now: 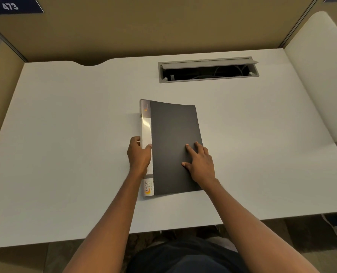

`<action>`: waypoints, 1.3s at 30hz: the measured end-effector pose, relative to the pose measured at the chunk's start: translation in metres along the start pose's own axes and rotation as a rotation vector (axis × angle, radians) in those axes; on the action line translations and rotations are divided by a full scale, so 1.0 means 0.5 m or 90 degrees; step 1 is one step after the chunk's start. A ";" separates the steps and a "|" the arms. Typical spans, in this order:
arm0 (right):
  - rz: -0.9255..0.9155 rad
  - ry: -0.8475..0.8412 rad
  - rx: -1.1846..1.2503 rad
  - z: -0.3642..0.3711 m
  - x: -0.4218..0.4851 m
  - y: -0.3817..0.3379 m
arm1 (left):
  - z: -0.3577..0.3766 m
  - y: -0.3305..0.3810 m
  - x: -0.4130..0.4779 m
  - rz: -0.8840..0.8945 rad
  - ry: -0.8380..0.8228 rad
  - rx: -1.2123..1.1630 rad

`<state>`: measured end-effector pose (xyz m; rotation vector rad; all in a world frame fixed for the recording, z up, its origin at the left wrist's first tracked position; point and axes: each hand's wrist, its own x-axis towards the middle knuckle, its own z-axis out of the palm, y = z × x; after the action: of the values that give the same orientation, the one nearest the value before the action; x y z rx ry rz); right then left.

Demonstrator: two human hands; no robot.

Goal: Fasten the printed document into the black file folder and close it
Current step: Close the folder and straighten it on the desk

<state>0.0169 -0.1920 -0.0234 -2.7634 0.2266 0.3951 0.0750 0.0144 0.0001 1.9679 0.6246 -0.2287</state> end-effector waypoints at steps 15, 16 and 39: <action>0.158 0.051 0.441 -0.059 0.067 0.044 | -0.026 -0.036 0.026 -0.066 -0.106 -0.211; 0.152 0.062 0.431 -0.060 0.071 0.035 | -0.030 -0.036 0.030 -0.060 -0.100 -0.204; 0.092 0.032 0.395 -0.076 0.360 -0.345 | -0.238 0.090 0.398 0.029 0.095 0.056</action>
<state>0.2320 -0.0644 0.0106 -2.1534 0.4747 0.2376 0.2540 0.1681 0.0078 2.0949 0.6752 -0.0834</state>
